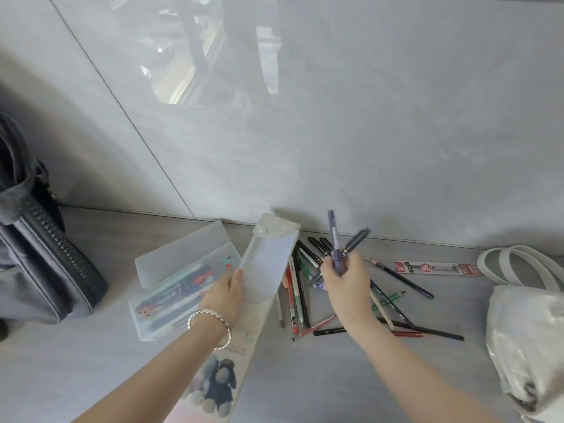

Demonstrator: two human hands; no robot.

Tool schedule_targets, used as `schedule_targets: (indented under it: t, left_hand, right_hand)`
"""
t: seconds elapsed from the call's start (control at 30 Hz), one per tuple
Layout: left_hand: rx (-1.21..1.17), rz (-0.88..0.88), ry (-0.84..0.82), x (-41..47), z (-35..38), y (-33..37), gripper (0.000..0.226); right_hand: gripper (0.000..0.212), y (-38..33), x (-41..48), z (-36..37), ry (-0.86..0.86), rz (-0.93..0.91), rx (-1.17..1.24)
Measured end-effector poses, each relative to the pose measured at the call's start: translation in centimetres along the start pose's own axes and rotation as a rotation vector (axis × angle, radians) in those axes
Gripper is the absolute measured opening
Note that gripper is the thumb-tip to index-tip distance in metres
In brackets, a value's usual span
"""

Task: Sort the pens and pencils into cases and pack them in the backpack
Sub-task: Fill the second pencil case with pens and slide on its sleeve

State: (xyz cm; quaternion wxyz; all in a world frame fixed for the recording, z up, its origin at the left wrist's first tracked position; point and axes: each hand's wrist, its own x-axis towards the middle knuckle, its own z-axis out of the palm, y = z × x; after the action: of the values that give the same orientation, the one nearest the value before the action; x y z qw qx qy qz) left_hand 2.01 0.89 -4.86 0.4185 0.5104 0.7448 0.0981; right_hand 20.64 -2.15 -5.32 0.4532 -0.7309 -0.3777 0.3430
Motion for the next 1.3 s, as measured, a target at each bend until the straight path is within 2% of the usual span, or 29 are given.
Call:
schedule_targets:
  t: [0.07,0.13,0.27,0.37,0.5,0.57,0.6,0.67,0.73,0.77,0.8,0.83,0.97,1.07,1.13,1.17,1.23,1.3]
  left_hand:
    - [0.028,0.029,-0.028,-0.6,0.6,0.3,0.043]
    - [0.014,0.074,-0.053,-1.3,1.2,0.7,0.043]
    - [-0.041,0.138,-0.026,-2.4,1.8,2.0,0.041]
    - [-0.076,0.151,-0.015,-2.7,1.9,2.6,0.039]
    - [-0.082,0.165,-0.026,-3.1,2.3,3.2,0.039]
    - [-0.083,0.156,-0.033,-3.2,2.4,3.3,0.038]
    - [-0.072,0.155,-0.037,-3.3,2.4,3.4,0.038]
    - [-0.016,0.174,-0.045,-3.5,2.4,3.4,0.039]
    - [0.032,0.196,-0.045,-3.7,2.4,3.5,0.039]
    - [0.049,0.205,-0.046,-3.9,2.4,3.5,0.038]
    - [0.067,0.211,-0.048,-4.0,2.4,3.6,0.038]
    - [0.087,0.22,-0.049,-4.1,2.4,3.6,0.036]
    - [0.143,0.272,-0.058,-4.9,2.7,4.0,0.033]
    - [0.195,0.324,-0.073,-5.7,2.9,4.4,0.032]
    - [0.221,0.34,-0.075,-6.2,3.1,4.7,0.032]
    - [0.221,0.338,-0.078,-6.3,3.2,4.7,0.032]
    - [0.211,0.326,-0.083,-6.4,3.4,4.9,0.034]
    - [0.212,0.323,-0.073,-6.4,3.7,5.1,0.036]
  right_hand:
    - [0.017,-2.3,-1.1,0.1,-0.054,0.002,0.205]
    - [0.014,-3.7,-2.3,0.4,-0.192,0.026,0.234]
    - [0.014,-3.8,-4.3,0.7,-0.35,-0.013,-0.125]
    - [0.021,-3.8,-5.3,-0.5,-0.338,-0.133,-0.274]
    - [0.036,-4.9,-6.3,-2.8,-0.279,-0.199,-0.185]
    - [0.037,-5.3,-6.5,-4.2,-0.25,-0.266,-0.151]
    - [0.038,-5.4,-6.3,-4.9,-0.242,-0.236,-0.078]
    - [0.043,-5.9,-5.8,-6.0,-0.297,-0.057,0.173]
    - [0.031,-6.5,-5.0,-6.8,-0.375,0.104,0.367]
    - [0.018,-6.8,-4.6,-7.2,-0.401,0.169,0.405]
    - [0.015,-6.9,-4.3,-7.6,-0.417,0.2,0.379]
    - [0.022,-7.3,-4.4,-8.0,-0.427,0.207,0.341]
    - [0.045,-7.1,-4.2,-8.2,-0.384,0.188,0.193]
    - [0.027,-5.3,-3.6,-7.5,-0.32,0.175,0.027]
    - [0.01,-4.5,-3.2,-7.3,-0.212,0.118,-0.007]
    - [0.012,-4.2,-3.3,-7.2,-0.146,0.089,-0.015]
    - [0.032,-3.7,-3.5,-7.4,-0.036,0.011,0.03]
    - [0.037,-3.4,-3.5,-7.6,0.035,-0.052,0.093]
